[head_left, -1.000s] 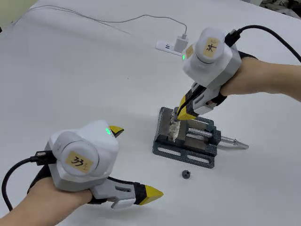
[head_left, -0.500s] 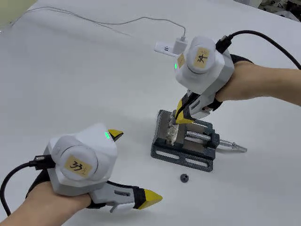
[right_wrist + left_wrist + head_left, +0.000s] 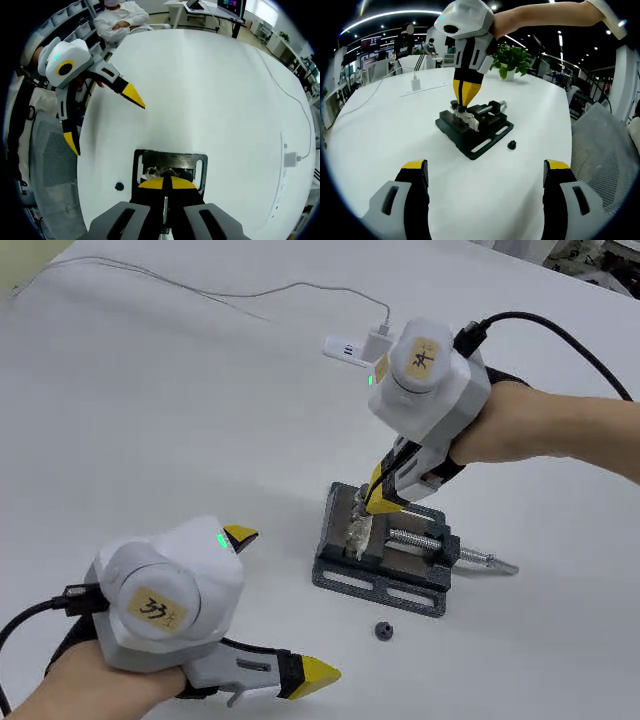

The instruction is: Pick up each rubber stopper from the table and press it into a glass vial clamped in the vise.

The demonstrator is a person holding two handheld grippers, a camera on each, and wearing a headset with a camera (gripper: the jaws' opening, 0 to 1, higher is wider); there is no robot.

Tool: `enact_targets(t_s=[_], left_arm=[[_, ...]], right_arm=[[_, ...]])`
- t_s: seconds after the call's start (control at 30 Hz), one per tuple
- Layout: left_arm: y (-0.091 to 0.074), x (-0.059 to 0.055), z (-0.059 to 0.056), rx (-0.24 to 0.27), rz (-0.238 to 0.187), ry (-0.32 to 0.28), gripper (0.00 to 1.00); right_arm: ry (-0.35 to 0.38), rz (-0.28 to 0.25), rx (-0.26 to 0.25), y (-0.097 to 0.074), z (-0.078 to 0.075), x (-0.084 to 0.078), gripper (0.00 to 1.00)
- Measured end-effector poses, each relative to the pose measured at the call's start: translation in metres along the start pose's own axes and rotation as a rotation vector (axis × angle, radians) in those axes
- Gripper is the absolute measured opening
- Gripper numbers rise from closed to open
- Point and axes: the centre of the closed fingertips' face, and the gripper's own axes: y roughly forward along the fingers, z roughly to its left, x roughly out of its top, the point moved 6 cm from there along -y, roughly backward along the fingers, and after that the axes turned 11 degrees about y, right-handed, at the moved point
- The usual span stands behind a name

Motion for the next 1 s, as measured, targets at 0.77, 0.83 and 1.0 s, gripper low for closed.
enact_targets(t_s=[0.77,0.83,1.0], left_arm=[[0.012,0.000,0.009,-0.003,-0.016,-0.029,0.95],[0.012,0.000,0.009,-0.003,-0.017,-0.032,0.94],[0.012,-0.001,0.009,-0.003,-0.019,-0.034,0.94]], right_arm=[[0.004,0.076,-0.003,0.000,-0.008,0.010,0.00],[0.013,0.088,-0.005,0.003,-0.011,0.013,0.00],[-0.007,0.122,-0.022,0.004,-0.012,0.016,0.00]])
